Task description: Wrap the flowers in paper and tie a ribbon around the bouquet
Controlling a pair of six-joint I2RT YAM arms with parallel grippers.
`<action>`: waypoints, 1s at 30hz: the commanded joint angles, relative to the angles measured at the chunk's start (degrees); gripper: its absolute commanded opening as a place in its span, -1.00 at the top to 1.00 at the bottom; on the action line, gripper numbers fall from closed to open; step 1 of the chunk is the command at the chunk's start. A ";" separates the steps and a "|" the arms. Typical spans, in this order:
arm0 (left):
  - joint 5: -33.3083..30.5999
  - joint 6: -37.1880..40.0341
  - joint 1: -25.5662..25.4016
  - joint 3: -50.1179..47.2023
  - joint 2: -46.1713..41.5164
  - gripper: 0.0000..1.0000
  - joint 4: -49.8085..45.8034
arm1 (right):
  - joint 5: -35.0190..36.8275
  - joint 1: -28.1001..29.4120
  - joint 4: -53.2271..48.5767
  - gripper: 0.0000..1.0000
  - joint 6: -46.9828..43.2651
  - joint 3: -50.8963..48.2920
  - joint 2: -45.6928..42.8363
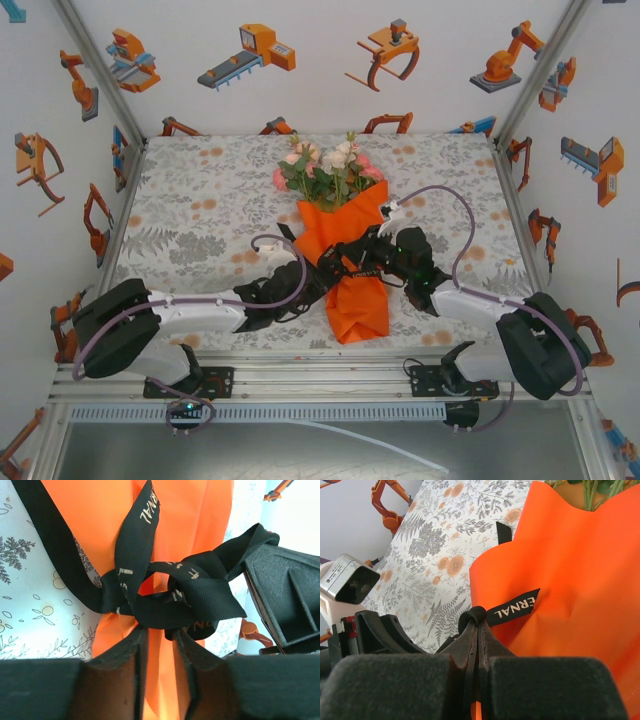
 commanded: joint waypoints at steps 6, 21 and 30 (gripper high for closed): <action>-0.38 0.80 1.04 -0.29 -4.66 1.00 -1.28 | 5.68 -0.21 0.24 1.00 1.04 -2.69 -2.58; 1.53 0.42 15.09 -11.30 -31.45 1.00 -40.09 | 31.69 -4.43 -38.36 1.00 -2.25 -9.21 -25.72; 5.54 4.79 24.15 -15.83 -35.72 1.00 -39.10 | 31.85 -14.05 -45.46 1.00 2.52 -10.73 -27.72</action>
